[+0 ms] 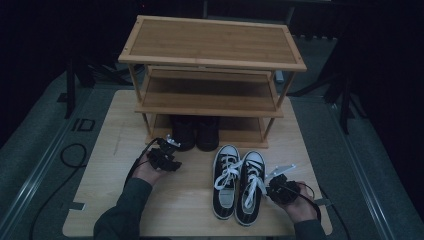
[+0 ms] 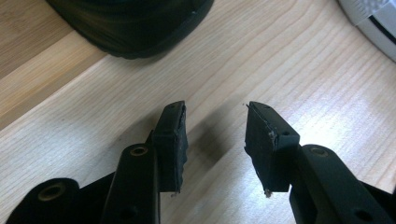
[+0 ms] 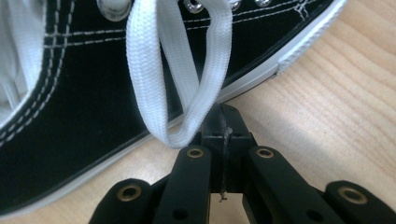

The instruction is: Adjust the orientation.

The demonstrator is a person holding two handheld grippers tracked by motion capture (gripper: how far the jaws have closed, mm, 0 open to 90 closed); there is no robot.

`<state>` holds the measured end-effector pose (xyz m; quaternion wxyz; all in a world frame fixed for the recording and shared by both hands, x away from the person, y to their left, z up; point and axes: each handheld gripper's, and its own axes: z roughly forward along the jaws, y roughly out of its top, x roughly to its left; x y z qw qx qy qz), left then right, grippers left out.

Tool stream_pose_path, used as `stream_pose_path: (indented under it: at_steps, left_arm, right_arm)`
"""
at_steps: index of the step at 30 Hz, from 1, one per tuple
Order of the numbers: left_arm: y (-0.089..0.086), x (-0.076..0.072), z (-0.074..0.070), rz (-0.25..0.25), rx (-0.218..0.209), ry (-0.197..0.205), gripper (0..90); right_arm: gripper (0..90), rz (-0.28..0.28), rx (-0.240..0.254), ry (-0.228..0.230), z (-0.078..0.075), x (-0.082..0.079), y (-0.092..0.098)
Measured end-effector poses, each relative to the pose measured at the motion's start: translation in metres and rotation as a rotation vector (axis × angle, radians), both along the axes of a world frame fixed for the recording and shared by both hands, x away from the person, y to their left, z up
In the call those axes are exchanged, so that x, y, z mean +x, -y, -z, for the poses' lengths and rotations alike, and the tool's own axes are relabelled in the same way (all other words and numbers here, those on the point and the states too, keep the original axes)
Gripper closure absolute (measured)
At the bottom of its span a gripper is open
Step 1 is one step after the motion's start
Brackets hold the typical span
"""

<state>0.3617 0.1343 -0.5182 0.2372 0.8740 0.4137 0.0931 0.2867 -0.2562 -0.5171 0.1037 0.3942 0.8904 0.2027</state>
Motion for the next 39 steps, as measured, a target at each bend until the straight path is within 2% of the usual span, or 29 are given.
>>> stream_pose_path:
  at_steps: [8,9,12,18,20,23,25,32,37,39]
  left_arm:
    - [0.007,-0.003,-0.001,0.029,0.010,-0.002,58.6]
    - [0.010,-0.005,0.000,0.035,-0.013,-0.007,58.6]
    - [0.013,-0.008,-0.002,0.070,-0.010,-0.015,58.9]
    - [0.027,-0.016,-0.002,0.130,-0.007,-0.019,59.6]
    - [0.031,-0.018,-0.002,0.143,-0.008,-0.022,60.6]
    - [0.038,-0.022,-0.001,0.162,-0.015,-0.019,65.2]
    - [0.041,-0.024,-0.001,0.190,-0.015,-0.016,73.5]
    - [0.054,-0.031,0.000,0.263,-0.014,-0.021,89.3]
    - [0.063,-0.035,-0.001,0.297,-0.035,-0.019,90.0]
    - [0.068,-0.035,0.000,0.316,-0.021,-0.024,90.0]
  right_arm:
    - [90.0,0.004,-0.016,0.006,0.000,0.009,-0.002]
    - [90.0,0.002,-0.018,0.007,0.000,0.010,-0.002]
    - [89.8,0.001,-0.026,0.002,0.000,0.013,-0.002]
    - [82.1,-0.005,-0.080,0.015,-0.002,0.015,-0.002]
    - [75.3,-0.002,-0.096,0.030,-0.003,0.015,-0.001]
    - [69.6,0.011,-0.108,0.050,-0.007,0.017,0.002]
    - [65.7,0.018,-0.106,0.055,-0.009,0.018,0.003]
    - [63.8,0.028,-0.113,0.075,-0.018,0.021,0.007]
    - [61.8,0.030,-0.105,0.083,-0.022,0.020,0.009]
    - [60.9,0.027,-0.105,0.087,-0.022,0.019,0.009]
